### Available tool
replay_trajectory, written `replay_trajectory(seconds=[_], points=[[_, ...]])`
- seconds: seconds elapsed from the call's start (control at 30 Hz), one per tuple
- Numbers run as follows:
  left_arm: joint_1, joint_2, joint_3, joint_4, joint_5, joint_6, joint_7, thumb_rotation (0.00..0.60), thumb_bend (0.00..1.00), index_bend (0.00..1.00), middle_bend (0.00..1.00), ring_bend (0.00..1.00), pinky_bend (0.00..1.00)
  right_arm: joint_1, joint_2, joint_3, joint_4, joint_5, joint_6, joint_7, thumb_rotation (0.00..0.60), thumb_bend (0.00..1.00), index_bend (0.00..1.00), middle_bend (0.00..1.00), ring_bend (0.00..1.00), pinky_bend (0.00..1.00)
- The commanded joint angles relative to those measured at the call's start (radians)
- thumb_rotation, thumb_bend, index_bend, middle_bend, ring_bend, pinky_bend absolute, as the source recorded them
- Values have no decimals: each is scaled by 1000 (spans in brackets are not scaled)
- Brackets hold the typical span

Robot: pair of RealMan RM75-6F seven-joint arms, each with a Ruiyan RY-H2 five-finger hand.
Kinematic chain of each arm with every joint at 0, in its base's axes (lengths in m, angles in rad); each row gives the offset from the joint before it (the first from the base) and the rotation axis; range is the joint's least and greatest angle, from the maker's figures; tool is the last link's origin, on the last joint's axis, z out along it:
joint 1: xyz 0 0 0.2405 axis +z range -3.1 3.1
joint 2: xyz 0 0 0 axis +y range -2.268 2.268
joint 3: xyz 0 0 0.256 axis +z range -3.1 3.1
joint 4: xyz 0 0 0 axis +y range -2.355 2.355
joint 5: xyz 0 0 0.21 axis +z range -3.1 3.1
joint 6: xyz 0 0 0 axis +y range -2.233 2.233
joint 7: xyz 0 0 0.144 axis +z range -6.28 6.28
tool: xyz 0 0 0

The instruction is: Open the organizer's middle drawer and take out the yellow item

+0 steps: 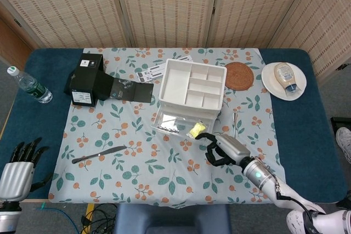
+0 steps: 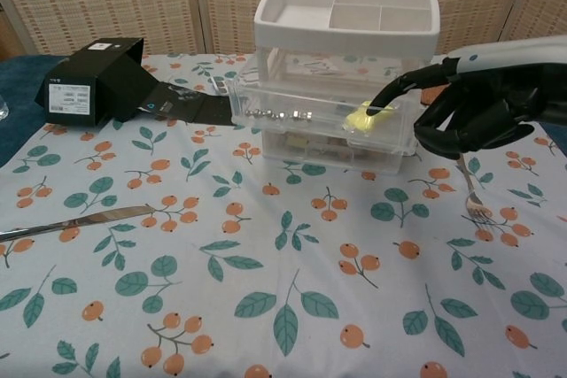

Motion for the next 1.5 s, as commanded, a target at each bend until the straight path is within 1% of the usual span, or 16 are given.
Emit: replay_trajectory(seconds=[0.03, 0.3, 0.43, 0.67, 0.77, 0.87, 0.97, 1.03, 1.1, 1.17, 1.3, 1.43, 1.5], points=[[2, 1, 0, 0, 0, 2, -1, 600, 219, 232, 106, 133, 80, -6, 5, -16, -16, -25, -11, 2, 600, 579, 200, 735, 961, 1000], [2, 2, 0, -2, 3, 4, -2, 600, 219, 232, 106, 133, 80, -34, 26, -26, -43, -85, 19, 16, 600, 578, 200, 735, 961, 1000], [1, 3, 0, -3, 6, 4, -2, 600, 219, 232, 106, 133, 80, -54, 60, -28, -62, -120, 45, 23, 600, 579, 199, 735, 961, 1000], [2, 6, 0, -6, 12, 9, -3, 600, 219, 232, 106, 132, 80, -68, 169, -10, -117, -184, 68, 29, 600, 579, 145, 735, 961, 1000], [2, 8, 2, -8, 13, 7, -2, 600, 219, 232, 106, 133, 80, -52, 230, 12, -133, -199, 55, 25, 600, 580, 120, 732, 962, 1000], [0, 9, 2, -11, 18, 7, 0, 600, 219, 232, 106, 133, 80, 0, 308, 44, -136, -176, -10, 10, 600, 595, 93, 750, 976, 1000], [1, 9, 2, -13, 21, 9, 0, 600, 219, 232, 106, 133, 80, 85, 394, 76, -123, -127, -142, 0, 600, 624, 88, 788, 998, 1000], [1, 8, 3, -13, 20, 8, 1, 600, 219, 232, 106, 133, 80, 144, 434, 94, -109, -84, -227, -5, 600, 639, 88, 825, 1000, 1000], [1, 7, 4, -13, 20, 6, 1, 600, 219, 232, 106, 133, 80, 197, 451, 99, -92, -46, -299, -19, 600, 658, 88, 847, 1000, 1000], [1, 7, 4, -13, 21, 6, 1, 600, 218, 232, 106, 133, 80, 239, 452, 95, -76, -18, -347, -40, 600, 672, 88, 867, 1000, 1000], [2, 9, 3, -13, 21, 9, -1, 600, 219, 232, 106, 133, 80, 323, 436, 65, -39, 43, -417, -90, 600, 679, 88, 881, 1000, 1000], [3, 10, 3, -14, 18, 8, -1, 600, 219, 232, 106, 133, 80, 398, 408, 19, -6, 99, -420, -154, 600, 676, 98, 890, 1000, 1000], [3, 9, 4, -15, 18, 7, 1, 600, 219, 232, 106, 133, 80, 431, 400, -9, 6, 123, -423, -186, 600, 675, 125, 897, 1000, 1000]])
